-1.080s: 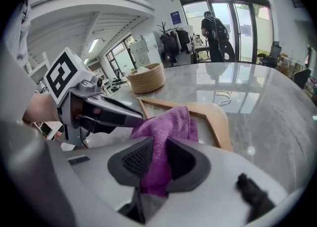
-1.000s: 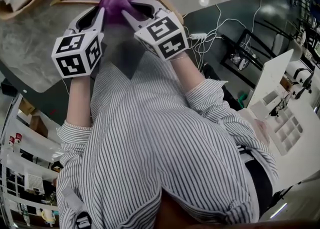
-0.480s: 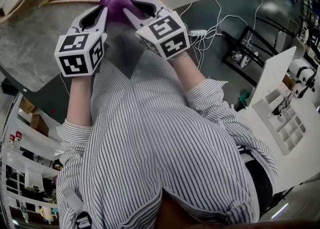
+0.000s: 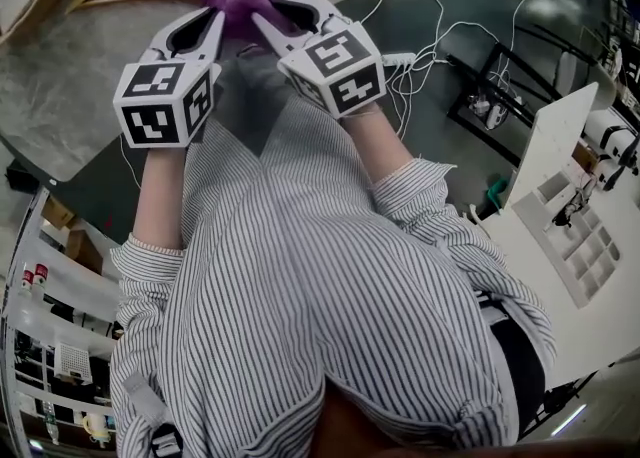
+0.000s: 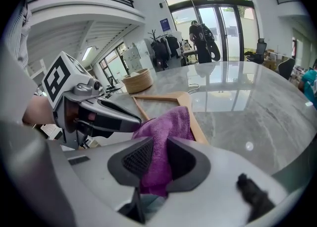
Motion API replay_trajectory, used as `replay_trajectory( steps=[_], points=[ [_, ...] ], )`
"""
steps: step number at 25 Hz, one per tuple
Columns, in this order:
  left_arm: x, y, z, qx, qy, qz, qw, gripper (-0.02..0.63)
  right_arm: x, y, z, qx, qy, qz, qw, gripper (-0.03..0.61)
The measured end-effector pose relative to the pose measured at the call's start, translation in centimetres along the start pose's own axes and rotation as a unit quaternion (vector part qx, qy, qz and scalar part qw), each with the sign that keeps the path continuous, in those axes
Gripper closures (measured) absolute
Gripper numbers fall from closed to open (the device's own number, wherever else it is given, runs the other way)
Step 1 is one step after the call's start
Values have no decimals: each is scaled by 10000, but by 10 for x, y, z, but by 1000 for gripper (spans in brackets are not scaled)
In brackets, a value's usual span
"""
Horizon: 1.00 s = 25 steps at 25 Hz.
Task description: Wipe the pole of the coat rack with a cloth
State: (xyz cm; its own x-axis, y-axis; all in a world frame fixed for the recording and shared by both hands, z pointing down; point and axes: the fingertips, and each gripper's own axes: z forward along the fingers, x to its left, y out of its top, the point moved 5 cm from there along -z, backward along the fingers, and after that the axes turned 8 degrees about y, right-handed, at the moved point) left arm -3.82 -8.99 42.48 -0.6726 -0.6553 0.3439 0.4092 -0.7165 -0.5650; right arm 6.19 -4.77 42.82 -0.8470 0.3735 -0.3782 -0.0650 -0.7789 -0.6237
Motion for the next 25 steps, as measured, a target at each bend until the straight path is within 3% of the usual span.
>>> replay_trajectory(
  steps=[19, 25],
  points=[
    [-43, -18, 11, 49, -9, 188, 9998, 583, -12, -31, -39, -175, -258, 69, 9995, 488],
    [-54, -23, 8, -2, -93, 64, 9999, 586, -10, -37, -48, -192, -215, 18, 9996, 488]
  ],
)
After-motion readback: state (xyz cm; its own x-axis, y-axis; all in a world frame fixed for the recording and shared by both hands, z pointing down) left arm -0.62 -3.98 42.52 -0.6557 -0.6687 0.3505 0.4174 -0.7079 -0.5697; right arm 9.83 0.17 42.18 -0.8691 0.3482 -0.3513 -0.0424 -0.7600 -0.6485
